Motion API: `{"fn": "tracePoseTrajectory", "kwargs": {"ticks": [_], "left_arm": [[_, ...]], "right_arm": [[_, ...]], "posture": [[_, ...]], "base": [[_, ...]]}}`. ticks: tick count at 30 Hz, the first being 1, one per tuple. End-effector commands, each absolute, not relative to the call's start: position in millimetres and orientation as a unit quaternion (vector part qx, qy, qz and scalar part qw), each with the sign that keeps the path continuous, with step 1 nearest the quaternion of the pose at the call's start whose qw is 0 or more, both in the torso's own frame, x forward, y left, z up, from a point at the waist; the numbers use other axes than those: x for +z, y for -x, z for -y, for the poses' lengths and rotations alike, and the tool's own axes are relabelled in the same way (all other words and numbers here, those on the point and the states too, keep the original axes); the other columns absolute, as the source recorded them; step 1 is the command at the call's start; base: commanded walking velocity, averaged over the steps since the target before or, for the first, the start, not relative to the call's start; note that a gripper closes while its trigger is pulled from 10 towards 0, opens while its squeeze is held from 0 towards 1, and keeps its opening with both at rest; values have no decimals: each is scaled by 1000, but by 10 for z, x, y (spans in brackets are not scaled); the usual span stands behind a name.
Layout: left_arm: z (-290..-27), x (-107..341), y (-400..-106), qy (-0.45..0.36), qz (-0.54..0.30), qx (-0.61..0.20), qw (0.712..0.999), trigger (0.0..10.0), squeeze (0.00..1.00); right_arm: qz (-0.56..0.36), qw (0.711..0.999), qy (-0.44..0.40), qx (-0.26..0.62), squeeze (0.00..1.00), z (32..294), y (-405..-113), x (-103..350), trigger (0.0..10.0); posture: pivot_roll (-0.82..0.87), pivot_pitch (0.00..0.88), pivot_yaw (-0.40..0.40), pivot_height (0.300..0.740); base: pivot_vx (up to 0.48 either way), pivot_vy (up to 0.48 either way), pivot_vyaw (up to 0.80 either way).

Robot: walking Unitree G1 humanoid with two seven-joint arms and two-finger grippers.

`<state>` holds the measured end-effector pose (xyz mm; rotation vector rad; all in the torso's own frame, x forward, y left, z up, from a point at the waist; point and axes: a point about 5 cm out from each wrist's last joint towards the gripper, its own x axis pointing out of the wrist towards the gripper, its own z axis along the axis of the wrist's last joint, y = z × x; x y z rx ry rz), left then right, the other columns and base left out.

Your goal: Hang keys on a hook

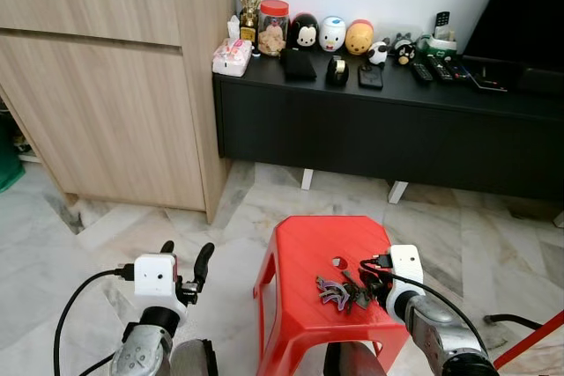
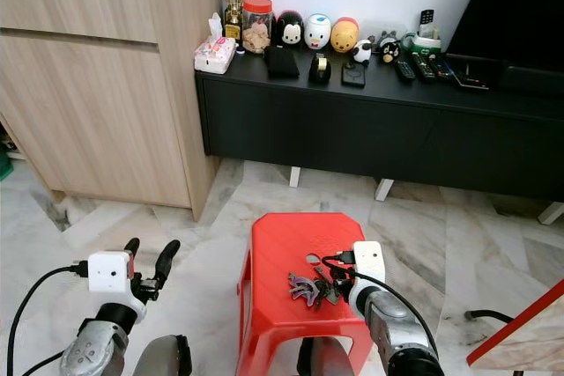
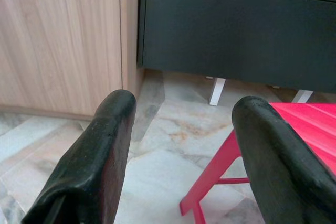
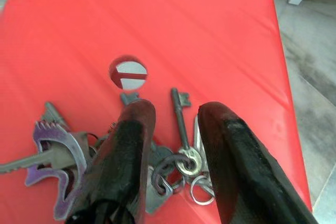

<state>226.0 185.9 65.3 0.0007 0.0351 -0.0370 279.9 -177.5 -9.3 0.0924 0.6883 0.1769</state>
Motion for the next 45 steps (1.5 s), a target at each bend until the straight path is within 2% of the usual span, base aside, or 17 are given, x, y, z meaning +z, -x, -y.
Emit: {"fn": "tracePoseTrajectory", "kwargs": {"ticks": [1, 18, 45], "left_arm": [[-1819, 675, -2256, -2, -16, -22, 1000, 10000, 0], [-1751, 682, -2235, 2, -19, -28, 999, 10000, 0], [-1638, 681, -2150, 14, -25, -35, 999, 10000, 0]], "right_arm": [[-334, 938, -40, 89, 0, 1811, -2821, -72, 10000], [-383, 918, -22, 95, 0, 1839, -2737, -198, 10000], [-377, 918, -34, 116, 0, 1848, -2691, -231, 10000]], "posture": [[70, 0, -152, 590], [70, 0, -158, 590], [52, 35, -177, 590]], "base": [[0, 0, 0], [0, 0, 0], [0, 0, 0]]}}
